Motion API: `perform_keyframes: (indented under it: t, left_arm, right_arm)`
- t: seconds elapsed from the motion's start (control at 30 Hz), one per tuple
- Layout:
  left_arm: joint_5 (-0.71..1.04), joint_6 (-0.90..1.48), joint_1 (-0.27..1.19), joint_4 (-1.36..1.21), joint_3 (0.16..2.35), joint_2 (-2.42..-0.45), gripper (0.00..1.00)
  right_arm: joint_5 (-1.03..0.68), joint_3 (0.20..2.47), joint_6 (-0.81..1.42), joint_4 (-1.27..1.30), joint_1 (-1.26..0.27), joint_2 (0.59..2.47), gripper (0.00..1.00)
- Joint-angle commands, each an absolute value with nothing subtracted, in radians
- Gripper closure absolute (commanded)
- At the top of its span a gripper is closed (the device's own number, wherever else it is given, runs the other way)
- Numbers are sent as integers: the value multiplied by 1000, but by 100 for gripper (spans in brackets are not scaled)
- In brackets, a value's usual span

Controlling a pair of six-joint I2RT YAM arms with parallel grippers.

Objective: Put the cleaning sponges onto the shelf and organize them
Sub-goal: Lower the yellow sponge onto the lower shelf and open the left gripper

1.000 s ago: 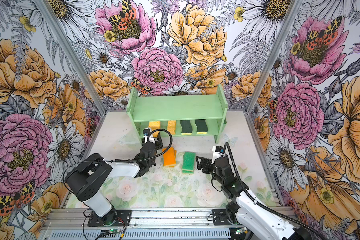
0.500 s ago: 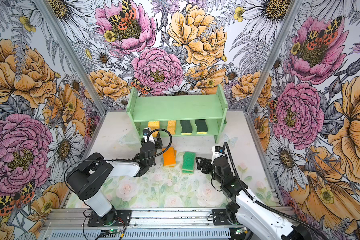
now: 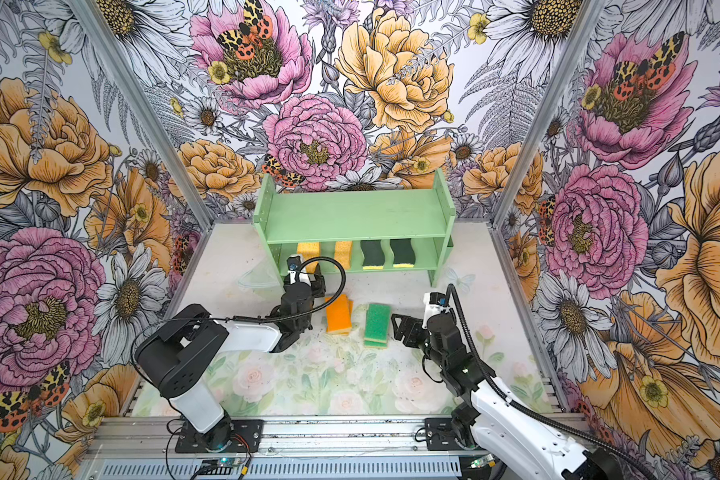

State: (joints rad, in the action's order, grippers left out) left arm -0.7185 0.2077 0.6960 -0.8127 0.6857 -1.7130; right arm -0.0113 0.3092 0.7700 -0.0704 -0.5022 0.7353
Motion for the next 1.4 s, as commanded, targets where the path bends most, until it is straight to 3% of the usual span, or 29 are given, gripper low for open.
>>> perform_keyframes:
  t: [0.0,1.37]
  left_arm:
    - [-732,186,686,-840,706,-1718,36]
    - [-727,186,660,-863,697,-1749,31]
  right_arm:
    - [1,305,772,-53,-497,730,17]
    - [0,300,778,-55,-497,718,17]
